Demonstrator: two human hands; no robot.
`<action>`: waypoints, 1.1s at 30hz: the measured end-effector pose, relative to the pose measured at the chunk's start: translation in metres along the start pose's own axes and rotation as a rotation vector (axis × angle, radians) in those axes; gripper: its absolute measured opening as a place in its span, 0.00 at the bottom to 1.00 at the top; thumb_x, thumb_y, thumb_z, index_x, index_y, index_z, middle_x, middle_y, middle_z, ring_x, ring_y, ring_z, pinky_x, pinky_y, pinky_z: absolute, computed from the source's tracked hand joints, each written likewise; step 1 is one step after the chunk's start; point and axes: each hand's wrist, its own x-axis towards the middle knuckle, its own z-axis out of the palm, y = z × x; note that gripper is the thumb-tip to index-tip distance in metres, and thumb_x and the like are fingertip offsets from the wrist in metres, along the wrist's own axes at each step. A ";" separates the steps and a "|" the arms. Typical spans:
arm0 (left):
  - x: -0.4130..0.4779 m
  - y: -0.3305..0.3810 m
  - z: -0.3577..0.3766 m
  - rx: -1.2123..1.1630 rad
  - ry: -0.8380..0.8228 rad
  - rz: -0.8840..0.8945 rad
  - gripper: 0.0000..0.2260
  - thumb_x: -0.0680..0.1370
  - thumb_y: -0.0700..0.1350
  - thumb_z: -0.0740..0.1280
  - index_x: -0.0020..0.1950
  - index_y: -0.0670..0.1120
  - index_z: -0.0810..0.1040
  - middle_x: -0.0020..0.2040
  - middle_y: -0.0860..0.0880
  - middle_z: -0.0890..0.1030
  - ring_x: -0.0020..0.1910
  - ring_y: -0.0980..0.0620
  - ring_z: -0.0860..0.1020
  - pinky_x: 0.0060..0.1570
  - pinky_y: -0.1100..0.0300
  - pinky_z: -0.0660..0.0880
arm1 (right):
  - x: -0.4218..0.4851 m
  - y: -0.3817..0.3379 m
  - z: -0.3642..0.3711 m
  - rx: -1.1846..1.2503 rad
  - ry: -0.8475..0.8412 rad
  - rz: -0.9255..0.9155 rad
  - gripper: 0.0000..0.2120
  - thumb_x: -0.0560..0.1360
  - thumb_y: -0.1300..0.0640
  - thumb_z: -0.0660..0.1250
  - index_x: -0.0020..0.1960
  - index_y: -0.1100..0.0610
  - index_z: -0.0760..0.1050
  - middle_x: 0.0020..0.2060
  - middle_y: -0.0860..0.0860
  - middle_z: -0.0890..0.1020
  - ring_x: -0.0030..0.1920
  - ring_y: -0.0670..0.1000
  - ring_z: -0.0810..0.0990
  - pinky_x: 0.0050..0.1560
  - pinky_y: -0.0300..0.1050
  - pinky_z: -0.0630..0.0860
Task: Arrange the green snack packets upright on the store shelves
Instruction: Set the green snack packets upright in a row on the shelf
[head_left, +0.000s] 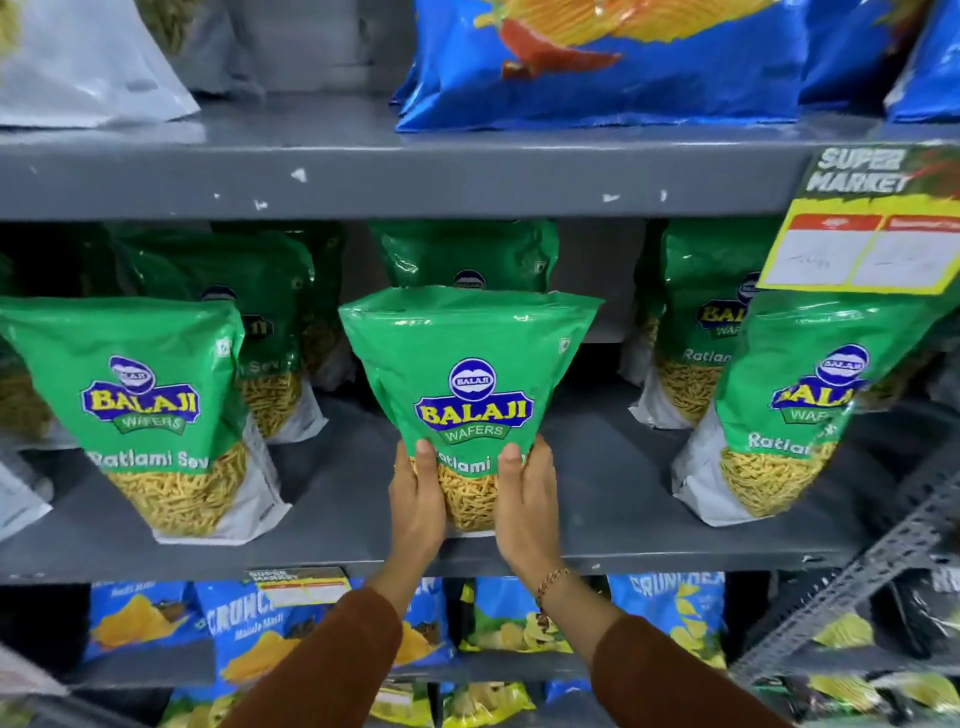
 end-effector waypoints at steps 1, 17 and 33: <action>-0.002 0.002 0.003 -0.004 0.013 0.005 0.24 0.75 0.59 0.49 0.64 0.48 0.69 0.52 0.57 0.78 0.47 0.73 0.75 0.47 0.77 0.71 | 0.000 0.000 -0.003 0.004 -0.036 0.006 0.42 0.65 0.20 0.43 0.63 0.49 0.67 0.52 0.45 0.72 0.59 0.51 0.72 0.61 0.54 0.72; -0.078 0.033 0.166 0.267 -0.383 0.558 0.23 0.78 0.58 0.55 0.71 0.51 0.61 0.73 0.57 0.61 0.72 0.60 0.58 0.74 0.56 0.52 | 0.063 0.067 -0.214 -0.048 0.621 -0.109 0.43 0.75 0.31 0.49 0.71 0.69 0.57 0.69 0.70 0.61 0.69 0.56 0.60 0.72 0.48 0.52; -0.072 0.043 0.241 -0.150 -0.510 -0.383 0.24 0.80 0.59 0.44 0.67 0.52 0.71 0.67 0.49 0.74 0.65 0.53 0.71 0.63 0.59 0.65 | 0.067 0.082 -0.248 0.101 0.232 0.212 0.33 0.73 0.31 0.44 0.70 0.49 0.65 0.63 0.47 0.73 0.62 0.48 0.71 0.61 0.45 0.65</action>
